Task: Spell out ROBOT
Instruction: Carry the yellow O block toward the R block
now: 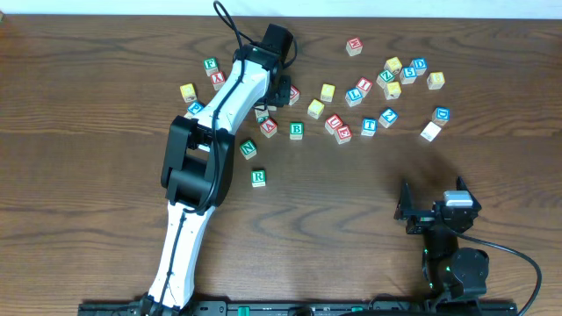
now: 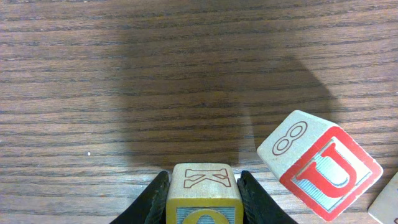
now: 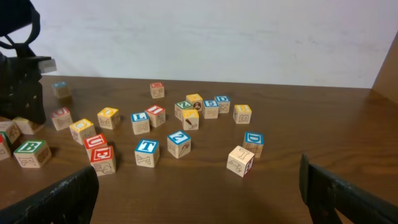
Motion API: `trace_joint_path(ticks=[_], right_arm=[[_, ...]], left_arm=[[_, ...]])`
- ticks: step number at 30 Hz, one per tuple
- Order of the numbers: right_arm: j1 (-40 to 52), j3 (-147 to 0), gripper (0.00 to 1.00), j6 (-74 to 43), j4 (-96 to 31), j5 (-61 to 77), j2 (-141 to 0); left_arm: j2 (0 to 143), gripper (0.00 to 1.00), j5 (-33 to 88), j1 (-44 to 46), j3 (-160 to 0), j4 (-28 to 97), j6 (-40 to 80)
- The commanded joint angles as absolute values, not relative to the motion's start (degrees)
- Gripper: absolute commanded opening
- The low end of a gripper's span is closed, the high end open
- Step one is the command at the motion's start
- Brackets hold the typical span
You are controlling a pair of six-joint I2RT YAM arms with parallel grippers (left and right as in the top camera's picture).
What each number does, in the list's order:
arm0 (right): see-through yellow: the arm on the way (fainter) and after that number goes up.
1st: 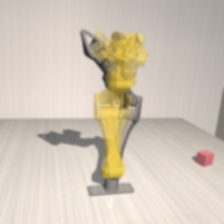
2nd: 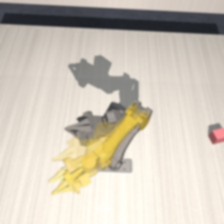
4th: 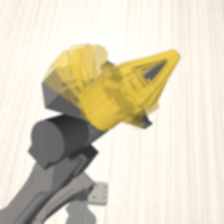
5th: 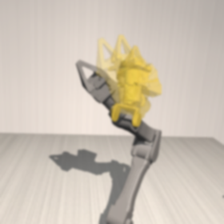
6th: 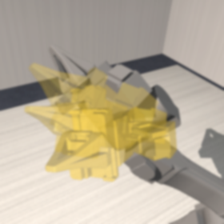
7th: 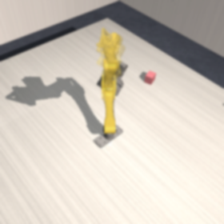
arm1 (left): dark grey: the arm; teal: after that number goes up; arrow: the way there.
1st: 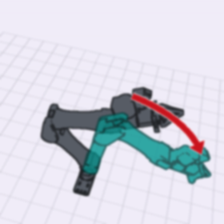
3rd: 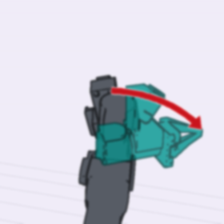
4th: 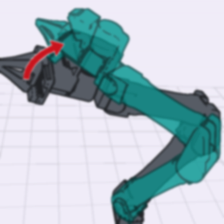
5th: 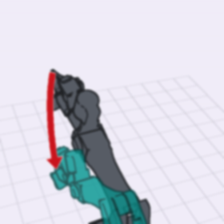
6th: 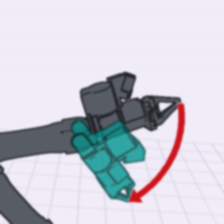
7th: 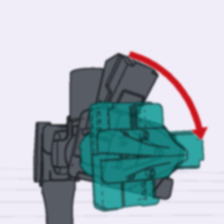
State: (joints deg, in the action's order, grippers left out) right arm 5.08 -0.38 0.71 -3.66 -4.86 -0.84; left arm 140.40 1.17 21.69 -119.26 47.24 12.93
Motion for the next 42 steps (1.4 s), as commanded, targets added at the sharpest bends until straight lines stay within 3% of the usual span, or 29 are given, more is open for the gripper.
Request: trace_joint_path(ticks=[1,18,21,42], right_arm=[[4.71,-0.32,0.99,1.37,-3.88,-4.78,-0.64],[4.71,-0.32,0.99,1.37,-3.88,-4.78,-0.64],[4.71,-0.32,0.99,1.34,-3.88,-4.78,-0.64],[4.71,-0.32,0.99,1.37,-3.88,-4.78,-0.64]], left_arm=[[141.29,0.19,0.82,21.71,-118.74,47.66,11.79],[127.00,0.19,0.84,21.71,-118.74,48.90,10.98],[122.69,0.10,0.84,21.71,-118.74,50.61,11.40],[97.27,0.07,0.84,21.87,-117.08,78.59,17.98]])
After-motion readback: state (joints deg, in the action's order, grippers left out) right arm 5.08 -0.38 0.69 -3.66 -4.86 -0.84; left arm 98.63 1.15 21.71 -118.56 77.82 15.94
